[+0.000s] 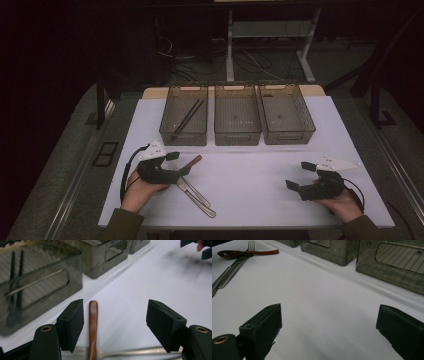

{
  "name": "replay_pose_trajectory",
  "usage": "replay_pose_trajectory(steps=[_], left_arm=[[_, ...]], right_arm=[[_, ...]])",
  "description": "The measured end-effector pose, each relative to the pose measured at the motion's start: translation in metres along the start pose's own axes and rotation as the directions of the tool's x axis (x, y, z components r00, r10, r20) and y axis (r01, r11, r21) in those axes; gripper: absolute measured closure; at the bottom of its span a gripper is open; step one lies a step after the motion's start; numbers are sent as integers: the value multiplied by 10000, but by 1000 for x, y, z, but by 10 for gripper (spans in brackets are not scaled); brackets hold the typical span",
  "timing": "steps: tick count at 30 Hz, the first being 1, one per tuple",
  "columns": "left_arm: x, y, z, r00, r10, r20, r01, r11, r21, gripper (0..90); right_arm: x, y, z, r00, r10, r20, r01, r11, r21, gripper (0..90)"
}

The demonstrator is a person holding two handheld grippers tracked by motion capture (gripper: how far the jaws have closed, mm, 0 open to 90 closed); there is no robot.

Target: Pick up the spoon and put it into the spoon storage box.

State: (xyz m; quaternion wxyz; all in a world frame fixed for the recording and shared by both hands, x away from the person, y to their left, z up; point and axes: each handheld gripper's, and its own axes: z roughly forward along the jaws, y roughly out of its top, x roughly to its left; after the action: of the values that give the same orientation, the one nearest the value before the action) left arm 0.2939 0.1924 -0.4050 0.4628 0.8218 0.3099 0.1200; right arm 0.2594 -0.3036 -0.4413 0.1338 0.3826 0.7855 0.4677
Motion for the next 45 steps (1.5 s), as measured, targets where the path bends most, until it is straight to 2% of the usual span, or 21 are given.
replay_pose_trajectory(steps=[9, 13, 17, 23, 33, 45], left_arm=[[11, -22, -19, 9974, -269, -665, 283, 9994, 199, 293], [16, -33, -25, 9947, -641, -805, 658, 9976, 196, 305], [20, -41, -27, 9929, -723, -948, 770, 9959, 471, 325], [22, -49, -27, 9908, -1026, -880, 1100, 9904, 841, 355], [22, -55, -25, 9890, -1270, -753, 1358, 9827, 1263, 398], [21, -57, -20, 9913, -1152, -633, 1245, 9773, 1713, 419]], right_arm=[[0, 0, -1, 10000, 49, 2, -49, 10000, -10, 57], [0, 0, 0, 10000, -15, -1, 15, 10000, 11, 57], [0, 0, 0, 10000, 16, -5, -16, 10000, 17, 57], [0, 0, 0, 10000, 13, 23, -13, 10000, 12, 57], [0, 0, 0, 10000, 39, 37, -39, 10000, 41, 57], [0, 0, 0, 10000, 66, 28, -66, 10000, 43, 57]])
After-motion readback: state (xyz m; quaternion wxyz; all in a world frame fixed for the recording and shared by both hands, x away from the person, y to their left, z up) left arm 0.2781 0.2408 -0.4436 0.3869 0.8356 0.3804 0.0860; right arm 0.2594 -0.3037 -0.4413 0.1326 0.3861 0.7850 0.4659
